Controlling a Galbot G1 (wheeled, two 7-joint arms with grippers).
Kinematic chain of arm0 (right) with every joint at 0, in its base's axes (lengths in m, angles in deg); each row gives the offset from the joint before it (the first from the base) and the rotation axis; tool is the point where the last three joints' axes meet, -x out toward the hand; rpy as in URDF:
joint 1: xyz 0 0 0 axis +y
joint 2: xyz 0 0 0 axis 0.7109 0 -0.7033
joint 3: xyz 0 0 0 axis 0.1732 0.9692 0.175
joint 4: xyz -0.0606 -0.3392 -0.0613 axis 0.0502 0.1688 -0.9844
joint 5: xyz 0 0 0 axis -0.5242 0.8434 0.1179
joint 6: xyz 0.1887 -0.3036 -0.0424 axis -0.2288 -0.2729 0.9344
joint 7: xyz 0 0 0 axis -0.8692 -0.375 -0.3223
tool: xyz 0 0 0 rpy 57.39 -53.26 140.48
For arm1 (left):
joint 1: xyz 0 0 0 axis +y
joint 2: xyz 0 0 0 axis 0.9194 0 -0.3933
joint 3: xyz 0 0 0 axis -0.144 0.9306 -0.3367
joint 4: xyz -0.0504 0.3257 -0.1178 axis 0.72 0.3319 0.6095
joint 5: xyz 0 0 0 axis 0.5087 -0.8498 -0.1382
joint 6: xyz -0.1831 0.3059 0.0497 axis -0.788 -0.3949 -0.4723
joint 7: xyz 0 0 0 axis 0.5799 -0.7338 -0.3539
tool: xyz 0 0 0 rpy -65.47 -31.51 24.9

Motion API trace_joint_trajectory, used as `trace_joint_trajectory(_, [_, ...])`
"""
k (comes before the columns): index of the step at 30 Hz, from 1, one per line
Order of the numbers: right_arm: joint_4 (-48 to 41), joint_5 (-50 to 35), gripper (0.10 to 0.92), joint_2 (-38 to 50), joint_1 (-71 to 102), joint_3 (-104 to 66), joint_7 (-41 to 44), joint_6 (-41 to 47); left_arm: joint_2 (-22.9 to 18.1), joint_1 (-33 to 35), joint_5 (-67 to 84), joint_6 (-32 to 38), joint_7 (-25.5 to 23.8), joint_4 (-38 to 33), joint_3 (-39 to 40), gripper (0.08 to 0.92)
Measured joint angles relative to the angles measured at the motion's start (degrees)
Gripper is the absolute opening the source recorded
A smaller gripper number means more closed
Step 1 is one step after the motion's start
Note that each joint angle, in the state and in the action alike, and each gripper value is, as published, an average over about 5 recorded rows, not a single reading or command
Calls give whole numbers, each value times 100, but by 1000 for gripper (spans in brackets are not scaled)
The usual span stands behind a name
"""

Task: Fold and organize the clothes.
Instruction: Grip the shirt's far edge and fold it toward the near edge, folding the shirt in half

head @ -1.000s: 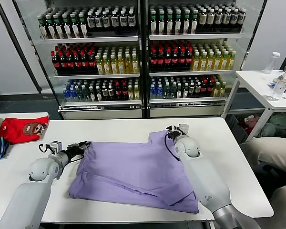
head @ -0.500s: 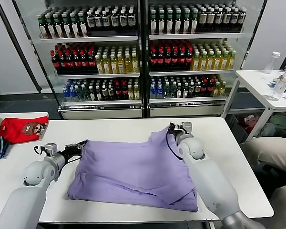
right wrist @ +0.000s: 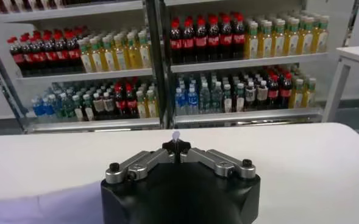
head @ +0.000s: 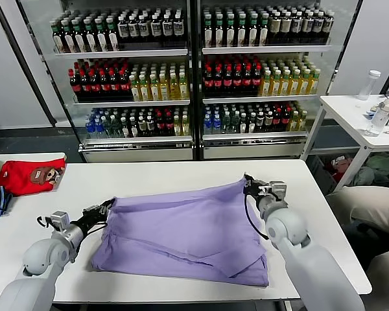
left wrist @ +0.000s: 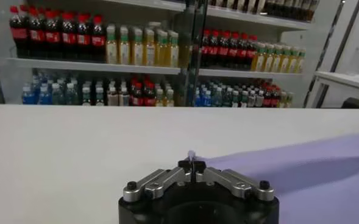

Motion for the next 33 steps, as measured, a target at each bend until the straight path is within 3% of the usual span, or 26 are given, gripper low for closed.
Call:
trace_joint_trajectory(17, [1264, 106, 113, 423, 1318, -254, -231, 82, -199, 883, -76, 156, 36, -781, -461, 85])
trace_joint_trajectory(33, [1632, 131, 113, 588, 1822, -371, -342, 185, -161, 1373, -179, -90, 26, -1328, -718, 85])
